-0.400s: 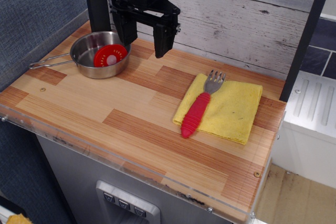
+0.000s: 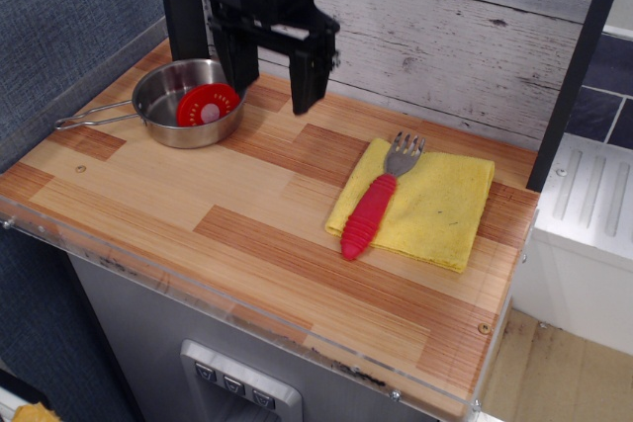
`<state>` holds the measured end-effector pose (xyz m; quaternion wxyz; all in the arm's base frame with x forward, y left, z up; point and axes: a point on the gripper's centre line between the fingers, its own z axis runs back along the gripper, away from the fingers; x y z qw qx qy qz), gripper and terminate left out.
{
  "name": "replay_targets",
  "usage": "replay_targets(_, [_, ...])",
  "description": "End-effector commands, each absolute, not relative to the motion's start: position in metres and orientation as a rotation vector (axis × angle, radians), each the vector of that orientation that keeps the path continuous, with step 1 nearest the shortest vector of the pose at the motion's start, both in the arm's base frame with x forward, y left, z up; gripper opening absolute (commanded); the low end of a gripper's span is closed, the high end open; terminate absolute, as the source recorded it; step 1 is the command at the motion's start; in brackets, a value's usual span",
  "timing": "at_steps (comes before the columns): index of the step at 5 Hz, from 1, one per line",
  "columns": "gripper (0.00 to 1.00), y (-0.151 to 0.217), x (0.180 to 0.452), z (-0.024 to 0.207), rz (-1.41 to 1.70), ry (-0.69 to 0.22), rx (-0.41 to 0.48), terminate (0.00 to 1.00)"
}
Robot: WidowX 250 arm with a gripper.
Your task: Move the spatula near the utensil.
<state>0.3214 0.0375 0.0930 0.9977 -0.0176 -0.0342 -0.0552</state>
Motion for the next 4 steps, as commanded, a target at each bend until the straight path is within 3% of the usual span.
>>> replay_targets(1, [1.00,-0.017,0.313,0.088,-0.248,-0.133,-0.102,0.00])
replay_targets(3, [1.00,-0.065,0.306,0.066,-0.187,-0.103,0.019,0.00])
replay_targets(4, [1.00,-0.060,0.307,0.065,-0.102,-0.138,0.049,0.00])
